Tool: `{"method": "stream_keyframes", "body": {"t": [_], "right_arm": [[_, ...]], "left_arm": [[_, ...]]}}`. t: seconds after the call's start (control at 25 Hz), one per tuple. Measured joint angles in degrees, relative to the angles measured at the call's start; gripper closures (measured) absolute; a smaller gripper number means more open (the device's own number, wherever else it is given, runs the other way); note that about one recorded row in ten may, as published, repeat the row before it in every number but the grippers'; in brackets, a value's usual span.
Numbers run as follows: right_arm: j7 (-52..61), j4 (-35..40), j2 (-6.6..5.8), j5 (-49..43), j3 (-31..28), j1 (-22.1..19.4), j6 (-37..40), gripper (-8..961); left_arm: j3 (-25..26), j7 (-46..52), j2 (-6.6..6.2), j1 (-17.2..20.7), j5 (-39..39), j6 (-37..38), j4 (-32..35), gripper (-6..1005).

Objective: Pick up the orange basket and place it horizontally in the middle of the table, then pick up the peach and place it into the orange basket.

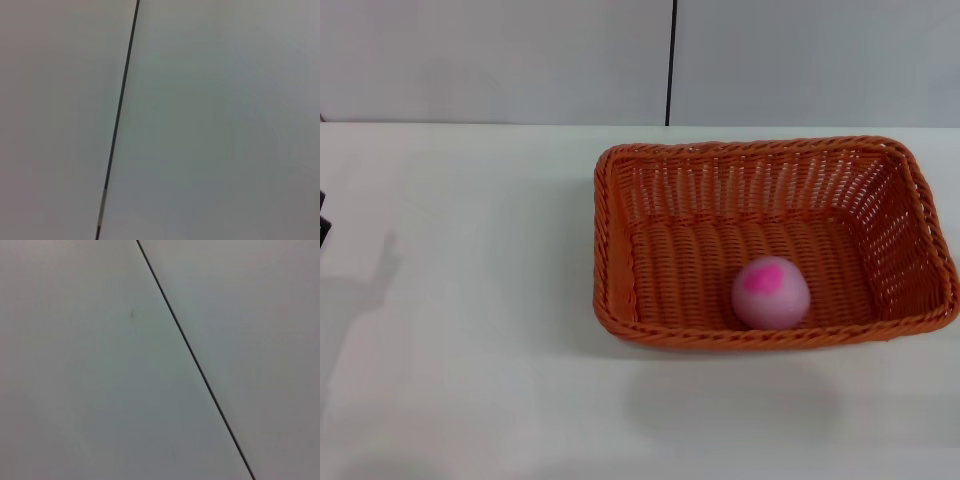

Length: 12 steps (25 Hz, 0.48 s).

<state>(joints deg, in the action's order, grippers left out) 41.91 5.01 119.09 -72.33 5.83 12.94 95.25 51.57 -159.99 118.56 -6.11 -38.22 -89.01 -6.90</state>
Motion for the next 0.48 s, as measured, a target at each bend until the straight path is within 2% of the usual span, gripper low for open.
{"method": "stream_keyframes", "body": {"t": [0.12,0.2,0.32,0.48], "right_arm": [[-2.6,-1.1,0.00,0.0,-1.2,-0.3,0.1,428],[-7.1,-3.4,0.03,0.0,-4.8,-0.6,1.0,428],[-8.5,-4.7,0.07,0.0,-6.8,-0.8,2.3,428],[-8.8,-6.2,0.09,0.0,-7.3,-1.4,3.4,428]], "left_arm": [[0.1,-0.1,-0.03,0.3,0.0,-1.5,1.1,185],[1.2,-0.1,-0.05,0.7,0.0,-4.4,2.5,185],[2.7,0.1,-0.02,1.0,0.0,-5.3,2.4,185],[3.7,-1.8,0.06,0.6,0.1,-5.7,2.5,185]]}}
